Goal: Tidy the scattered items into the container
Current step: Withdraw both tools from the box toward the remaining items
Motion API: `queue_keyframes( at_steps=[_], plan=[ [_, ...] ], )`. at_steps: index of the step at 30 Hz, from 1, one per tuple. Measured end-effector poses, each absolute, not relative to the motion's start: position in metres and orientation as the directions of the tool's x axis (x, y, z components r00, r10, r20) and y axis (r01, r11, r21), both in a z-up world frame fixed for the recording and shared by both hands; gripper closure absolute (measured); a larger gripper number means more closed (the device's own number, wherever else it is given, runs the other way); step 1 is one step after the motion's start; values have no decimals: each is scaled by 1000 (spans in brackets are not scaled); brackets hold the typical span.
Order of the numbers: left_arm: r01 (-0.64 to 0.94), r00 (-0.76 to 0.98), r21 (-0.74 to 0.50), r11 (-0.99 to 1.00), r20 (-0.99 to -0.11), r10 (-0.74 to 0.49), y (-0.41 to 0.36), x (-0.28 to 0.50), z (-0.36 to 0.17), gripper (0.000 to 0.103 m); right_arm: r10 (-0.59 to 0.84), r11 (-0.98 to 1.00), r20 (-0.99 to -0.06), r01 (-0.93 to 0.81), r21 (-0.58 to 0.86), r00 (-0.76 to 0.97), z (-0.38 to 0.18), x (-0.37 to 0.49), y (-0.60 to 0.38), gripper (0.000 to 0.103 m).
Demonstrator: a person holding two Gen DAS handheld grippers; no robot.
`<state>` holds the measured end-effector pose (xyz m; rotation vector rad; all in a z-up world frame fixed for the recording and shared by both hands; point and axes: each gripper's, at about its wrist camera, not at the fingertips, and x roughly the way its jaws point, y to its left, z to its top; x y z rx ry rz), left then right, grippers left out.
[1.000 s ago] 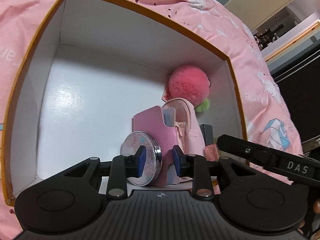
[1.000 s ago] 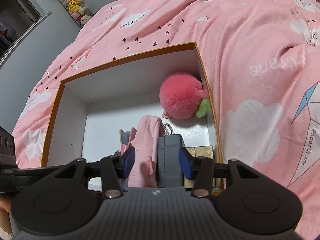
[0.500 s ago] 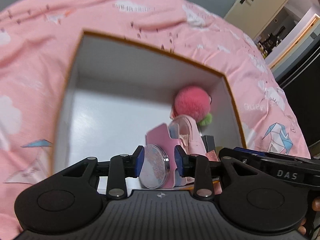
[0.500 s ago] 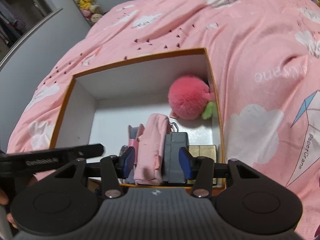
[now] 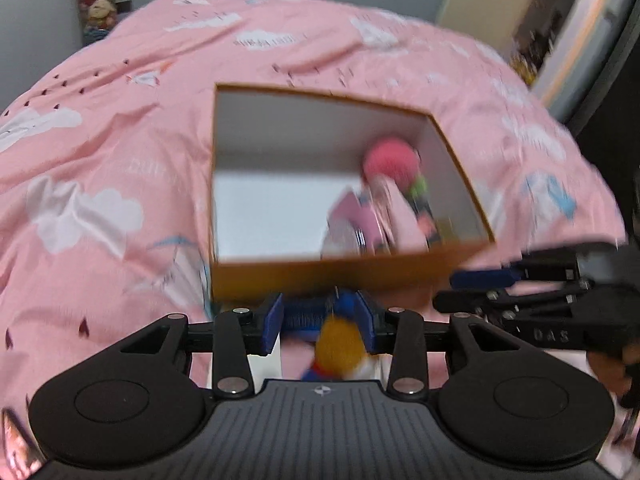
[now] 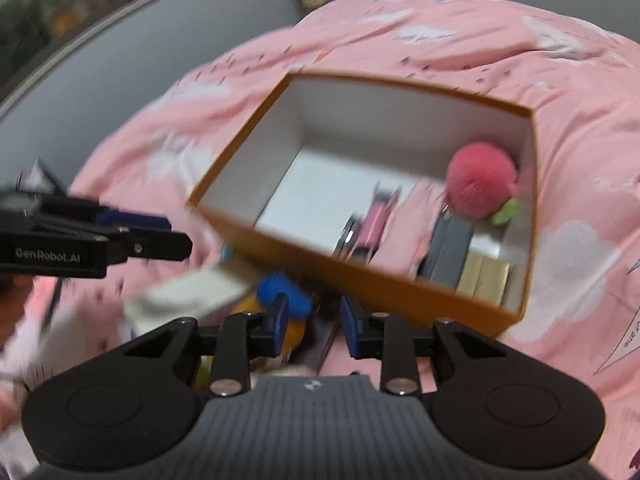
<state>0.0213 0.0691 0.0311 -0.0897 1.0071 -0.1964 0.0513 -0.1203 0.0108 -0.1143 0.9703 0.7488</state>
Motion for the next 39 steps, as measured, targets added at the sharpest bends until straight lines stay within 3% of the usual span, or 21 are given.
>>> queue_keyframes(
  at_steps=[6, 8, 15, 21, 31, 39],
  plan=[
    [242, 391, -136, 961, -893, -225, 44, -14, 13, 61, 469, 731, -842, -653, 199, 269, -8, 21, -121, 60],
    [256, 348, -144, 956, -909, -230, 38, -23, 4, 61, 453, 741, -857, -638, 210, 244, -15, 15, -123, 50],
    [264, 243, -180, 948, -938, -246, 35, -41, -14, 65, 478, 753, -875, -550, 361, 80, -39, -3, -136, 50],
    [295, 182, -199, 935, -948, -260, 29, -64, -19, 69, 480, 721, -877, -579, 381, 21, -43, -24, -132, 50],
    [262, 278, -173, 949, -928, -246, 40, -59, -2, 69, 500, 734, -862, -570, 370, 83, -31, -8, -138, 50],
    [221, 401, -110, 969, -895, -194, 54, -29, 13, 63, 540, 789, -828, -435, 434, 153, -35, 26, -147, 50]
  ],
)
